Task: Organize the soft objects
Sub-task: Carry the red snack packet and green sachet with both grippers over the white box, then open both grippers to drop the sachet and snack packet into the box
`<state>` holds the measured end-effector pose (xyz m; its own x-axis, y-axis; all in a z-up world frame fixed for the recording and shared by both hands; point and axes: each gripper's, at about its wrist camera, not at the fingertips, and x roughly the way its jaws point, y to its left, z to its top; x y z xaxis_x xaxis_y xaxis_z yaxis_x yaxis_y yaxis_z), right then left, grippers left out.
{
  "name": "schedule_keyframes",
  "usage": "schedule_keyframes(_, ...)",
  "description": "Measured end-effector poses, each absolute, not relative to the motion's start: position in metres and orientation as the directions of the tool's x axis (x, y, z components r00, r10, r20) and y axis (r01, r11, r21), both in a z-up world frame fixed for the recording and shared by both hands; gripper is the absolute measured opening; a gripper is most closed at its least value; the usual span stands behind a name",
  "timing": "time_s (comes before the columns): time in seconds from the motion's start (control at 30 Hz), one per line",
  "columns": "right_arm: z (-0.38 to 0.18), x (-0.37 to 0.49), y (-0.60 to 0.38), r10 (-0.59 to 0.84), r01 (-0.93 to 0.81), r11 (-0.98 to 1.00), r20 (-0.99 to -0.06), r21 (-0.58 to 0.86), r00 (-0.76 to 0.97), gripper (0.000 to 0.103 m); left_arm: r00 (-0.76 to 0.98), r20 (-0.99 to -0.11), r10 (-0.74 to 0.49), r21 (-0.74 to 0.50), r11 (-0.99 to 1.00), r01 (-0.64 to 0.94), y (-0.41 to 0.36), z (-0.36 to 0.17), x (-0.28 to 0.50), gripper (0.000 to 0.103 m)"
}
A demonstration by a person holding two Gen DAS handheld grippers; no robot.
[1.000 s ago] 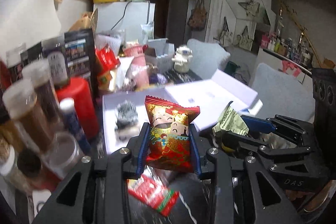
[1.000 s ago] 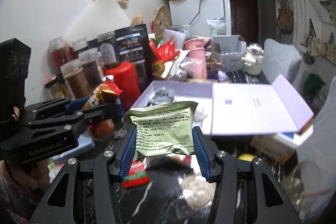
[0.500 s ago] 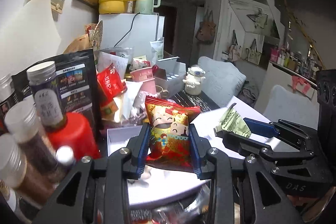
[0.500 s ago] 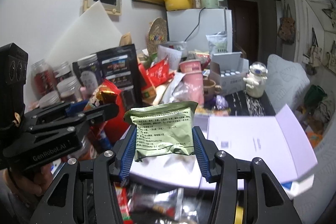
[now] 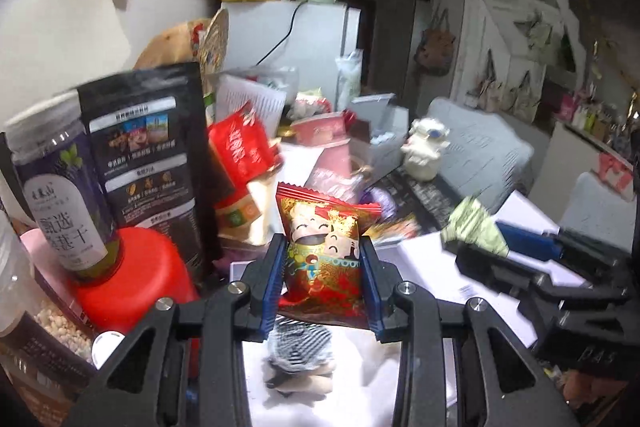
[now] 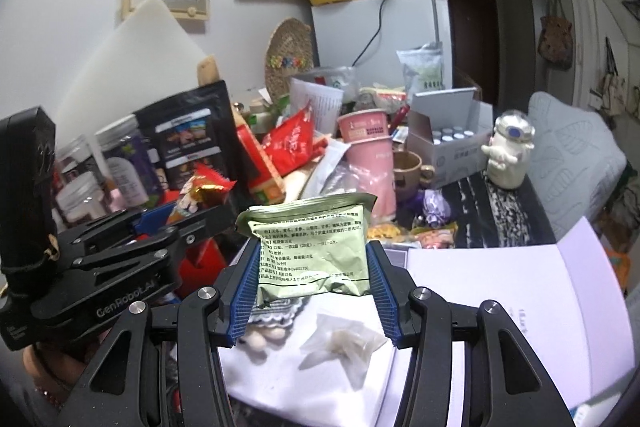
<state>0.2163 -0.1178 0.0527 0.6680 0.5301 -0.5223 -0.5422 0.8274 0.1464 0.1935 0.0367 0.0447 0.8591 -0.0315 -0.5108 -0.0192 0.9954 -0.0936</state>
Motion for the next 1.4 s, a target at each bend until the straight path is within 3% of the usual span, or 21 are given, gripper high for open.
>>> schedule_keyframes(0.63,-0.033,0.283,-0.109,0.442,-0.474,0.863,-0.72,0.177,0.535,0.051,0.682,-0.731,-0.005,-0.063,0.996,-0.06,0.043,-0.04,0.249,0.034)
schedule_keyframes(1.2,-0.062,0.296,-0.104,0.416,-0.451,0.871,-0.779,0.194,0.469,0.054,0.636,-0.77,0.045,0.004,0.998,-0.066,0.046,-0.055,0.256,0.035)
schedule_keyframes(1.4,-0.057,0.294,-0.104,0.402,-0.443,0.878,-0.779,0.179,0.481,0.062,0.628,-0.776,0.054,0.032,0.998,-0.045,0.036,-0.052,0.258,0.035)
